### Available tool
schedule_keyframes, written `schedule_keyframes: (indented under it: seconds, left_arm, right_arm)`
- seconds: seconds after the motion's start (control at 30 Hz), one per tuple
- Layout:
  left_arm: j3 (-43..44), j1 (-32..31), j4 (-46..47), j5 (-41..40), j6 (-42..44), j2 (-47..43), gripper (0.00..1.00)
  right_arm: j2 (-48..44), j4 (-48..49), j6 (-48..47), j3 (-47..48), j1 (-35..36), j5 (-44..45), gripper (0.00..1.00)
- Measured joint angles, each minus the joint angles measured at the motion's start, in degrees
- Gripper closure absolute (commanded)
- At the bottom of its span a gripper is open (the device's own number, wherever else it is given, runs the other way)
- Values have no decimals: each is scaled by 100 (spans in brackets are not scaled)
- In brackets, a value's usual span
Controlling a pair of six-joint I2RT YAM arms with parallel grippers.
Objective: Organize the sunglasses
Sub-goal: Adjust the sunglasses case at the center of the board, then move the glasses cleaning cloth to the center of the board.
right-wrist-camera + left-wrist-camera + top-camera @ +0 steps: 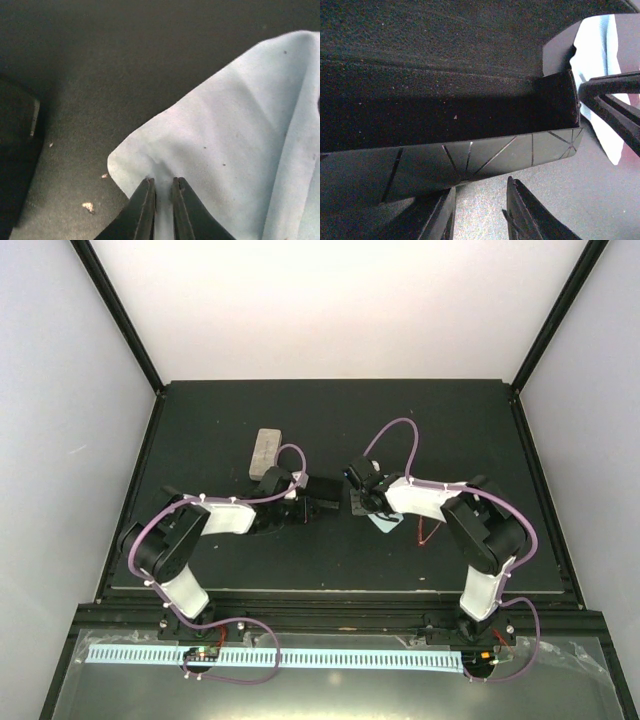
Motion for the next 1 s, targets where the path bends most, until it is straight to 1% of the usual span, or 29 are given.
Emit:
schedule_keyframes:
  seconds: [0.07, 0.1, 0.3, 0.47, 0.63, 0.83, 0.87, 0.9, 0.97, 1.0]
  left_arm:
    - [37, 2, 28, -2, -26, 44, 73]
    - [37, 0, 42, -4, -35, 46, 73]
    - [-22, 0, 50, -26, -83, -20, 72]
    - [-420, 0, 24, -68, -168, -527, 71]
    - [-841, 0, -4, -160, -289, -1213, 71]
    - [-1331, -57, -83, -254, -442, -2044, 68]
    - [-1397, -72, -103, -267, -468, -2168, 67]
    - [-1456, -85, -120, -269, -487, -2288, 66]
    - [-1585, -125, -170, -282, -531, -2542, 65]
    - [-1622, -151, -190, -282, -546, -2629, 64]
  right_arm:
    - [4, 2, 11, -7, 0, 35, 99]
    - [4, 2, -11, -7, -4, 44, 99]
    - [-101, 188, -39, -181, -7, 13, 99]
    - [-603, 295, -33, -758, 114, -343, 99]
    - [-1209, 284, 79, -1379, 634, -925, 99]
    - [-1338, 439, 229, -1556, 1615, -1843, 99]
    - [-1335, 501, 256, -1585, 1759, -2024, 97]
    - [-1335, 542, 291, -1602, 1851, -2153, 93]
    - [-1335, 592, 356, -1622, 1991, -2422, 80]
    - [-1338, 608, 363, -1622, 2017, -2476, 76]
